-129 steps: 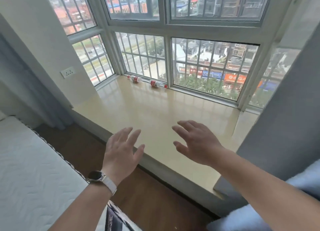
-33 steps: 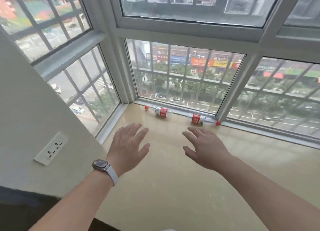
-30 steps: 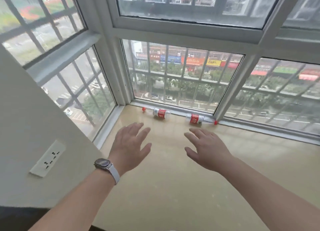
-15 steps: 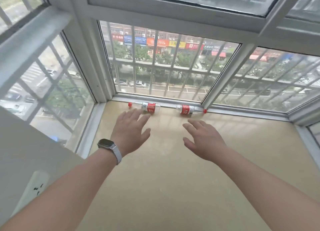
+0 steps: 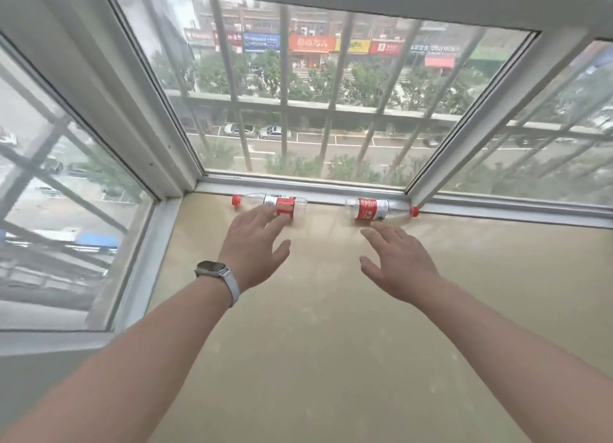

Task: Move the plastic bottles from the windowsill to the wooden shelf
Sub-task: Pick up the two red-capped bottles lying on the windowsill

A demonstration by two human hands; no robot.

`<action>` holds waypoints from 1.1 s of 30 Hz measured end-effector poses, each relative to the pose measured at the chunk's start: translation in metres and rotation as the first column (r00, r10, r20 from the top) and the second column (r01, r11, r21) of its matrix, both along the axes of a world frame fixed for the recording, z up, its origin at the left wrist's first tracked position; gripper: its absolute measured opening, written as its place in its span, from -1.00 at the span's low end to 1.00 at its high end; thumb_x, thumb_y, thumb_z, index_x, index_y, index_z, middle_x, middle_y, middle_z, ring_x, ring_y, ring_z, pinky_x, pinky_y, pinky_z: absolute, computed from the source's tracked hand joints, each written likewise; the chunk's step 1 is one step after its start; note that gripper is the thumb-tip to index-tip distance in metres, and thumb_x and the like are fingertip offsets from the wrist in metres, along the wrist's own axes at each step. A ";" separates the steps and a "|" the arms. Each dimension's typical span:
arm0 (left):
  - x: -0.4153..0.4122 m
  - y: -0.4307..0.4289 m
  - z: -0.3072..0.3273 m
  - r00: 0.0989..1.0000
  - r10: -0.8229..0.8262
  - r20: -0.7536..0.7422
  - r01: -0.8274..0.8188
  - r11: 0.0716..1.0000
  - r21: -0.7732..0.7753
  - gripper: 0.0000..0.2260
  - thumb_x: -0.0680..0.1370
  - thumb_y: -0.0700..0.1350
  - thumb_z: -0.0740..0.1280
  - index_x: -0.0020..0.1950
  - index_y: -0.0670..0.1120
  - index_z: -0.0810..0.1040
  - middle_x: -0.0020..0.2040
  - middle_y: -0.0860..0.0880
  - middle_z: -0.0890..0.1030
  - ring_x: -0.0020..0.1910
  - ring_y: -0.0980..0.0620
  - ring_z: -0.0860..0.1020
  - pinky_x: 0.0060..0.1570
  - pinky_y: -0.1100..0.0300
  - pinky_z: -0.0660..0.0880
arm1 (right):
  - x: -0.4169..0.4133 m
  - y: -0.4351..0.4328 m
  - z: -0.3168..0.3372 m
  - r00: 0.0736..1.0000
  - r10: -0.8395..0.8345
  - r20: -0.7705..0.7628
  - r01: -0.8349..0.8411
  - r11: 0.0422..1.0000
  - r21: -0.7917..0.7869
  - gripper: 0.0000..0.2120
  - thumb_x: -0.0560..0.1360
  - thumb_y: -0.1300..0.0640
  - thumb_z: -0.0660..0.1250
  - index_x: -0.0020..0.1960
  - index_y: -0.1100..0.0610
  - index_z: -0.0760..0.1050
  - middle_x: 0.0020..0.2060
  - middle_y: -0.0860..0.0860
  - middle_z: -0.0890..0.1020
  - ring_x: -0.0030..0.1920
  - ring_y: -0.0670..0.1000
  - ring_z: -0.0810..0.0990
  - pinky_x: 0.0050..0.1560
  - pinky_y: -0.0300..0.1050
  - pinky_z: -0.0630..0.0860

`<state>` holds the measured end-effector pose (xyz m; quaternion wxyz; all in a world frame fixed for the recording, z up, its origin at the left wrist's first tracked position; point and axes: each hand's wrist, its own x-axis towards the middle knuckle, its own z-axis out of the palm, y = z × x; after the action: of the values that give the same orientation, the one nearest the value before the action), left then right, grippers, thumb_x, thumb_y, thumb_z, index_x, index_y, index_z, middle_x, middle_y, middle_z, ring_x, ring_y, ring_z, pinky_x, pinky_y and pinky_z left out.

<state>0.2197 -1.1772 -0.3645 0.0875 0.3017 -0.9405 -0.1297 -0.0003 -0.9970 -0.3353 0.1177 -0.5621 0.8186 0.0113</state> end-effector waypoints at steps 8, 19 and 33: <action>-0.056 -0.046 -0.105 0.999 0.039 -0.029 -0.041 0.997 -0.061 -0.58 0.46 0.07 0.22 0.18 -0.13 0.60 0.21 -0.17 0.59 0.23 -0.17 0.46 0.21 -0.09 0.35 | -0.070 -0.048 -0.104 1.000 -0.011 0.006 0.011 1.000 -0.019 -0.45 0.52 -0.09 0.30 0.44 0.11 0.37 0.41 0.07 0.40 0.36 0.14 0.36 0.31 0.00 0.26; -0.086 -0.120 -0.186 0.964 0.159 0.215 -0.172 0.984 0.041 -0.34 0.45 0.14 0.31 0.53 -0.02 0.35 0.52 -0.17 0.35 0.50 -0.22 0.29 0.45 -0.20 0.21 | -0.139 -0.094 -0.199 0.991 -0.130 -0.025 0.129 0.991 -0.045 -0.31 0.41 -0.10 0.39 0.47 0.05 0.27 0.41 0.04 0.37 0.38 0.11 0.32 0.30 0.05 0.33; -0.101 -0.135 -0.203 0.928 0.128 0.350 -0.127 0.992 -0.024 -0.42 0.45 0.03 0.44 0.45 0.03 0.41 0.34 -0.11 0.47 0.32 -0.20 0.40 0.35 -0.07 0.24 | -0.183 -0.098 -0.229 0.991 -0.050 -0.126 0.063 0.992 0.109 -0.42 0.38 -0.04 0.37 0.36 0.02 0.33 0.13 0.09 0.50 0.15 0.17 0.46 0.10 0.05 0.39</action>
<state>0.1184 -1.3123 -0.5671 -0.0733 0.3802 -0.9195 -0.0672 -0.1830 -1.0953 -0.5640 0.0989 -0.5294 0.8379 0.0886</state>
